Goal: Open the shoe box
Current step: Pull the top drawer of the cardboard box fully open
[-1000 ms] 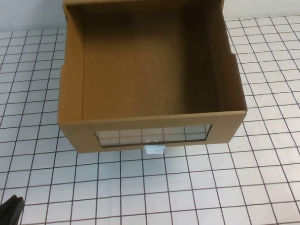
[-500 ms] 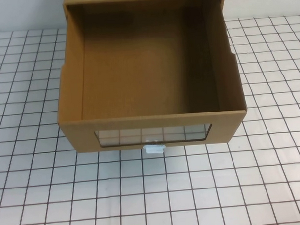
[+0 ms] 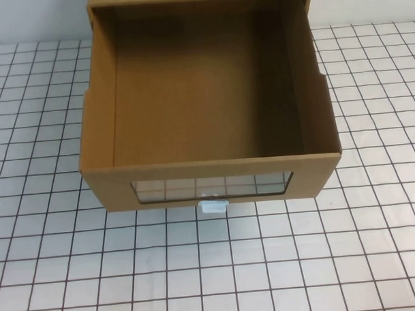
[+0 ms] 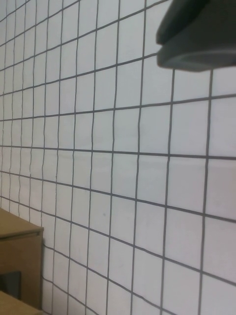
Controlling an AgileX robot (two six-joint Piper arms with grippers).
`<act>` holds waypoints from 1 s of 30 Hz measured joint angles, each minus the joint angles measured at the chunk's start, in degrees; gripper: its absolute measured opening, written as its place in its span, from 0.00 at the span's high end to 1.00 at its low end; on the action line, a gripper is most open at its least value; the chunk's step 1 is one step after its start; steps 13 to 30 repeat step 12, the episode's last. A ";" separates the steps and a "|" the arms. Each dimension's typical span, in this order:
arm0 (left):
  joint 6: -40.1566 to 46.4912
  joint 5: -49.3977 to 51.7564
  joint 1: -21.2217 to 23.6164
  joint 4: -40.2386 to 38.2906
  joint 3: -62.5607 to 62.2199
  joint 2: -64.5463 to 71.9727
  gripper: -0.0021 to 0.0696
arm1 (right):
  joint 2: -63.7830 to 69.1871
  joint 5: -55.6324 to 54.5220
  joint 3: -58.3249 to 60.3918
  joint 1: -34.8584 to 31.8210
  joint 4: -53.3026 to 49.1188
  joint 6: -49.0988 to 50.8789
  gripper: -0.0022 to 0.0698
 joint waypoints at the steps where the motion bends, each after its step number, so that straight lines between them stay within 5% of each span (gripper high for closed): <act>1: -0.04 0.00 0.00 0.00 0.00 0.00 0.98 | 0.00 0.00 0.00 0.00 0.00 0.00 0.99; 30: -0.04 0.00 0.00 0.32 0.00 -0.12 0.98 | 0.00 0.00 0.00 0.00 0.00 0.00 0.99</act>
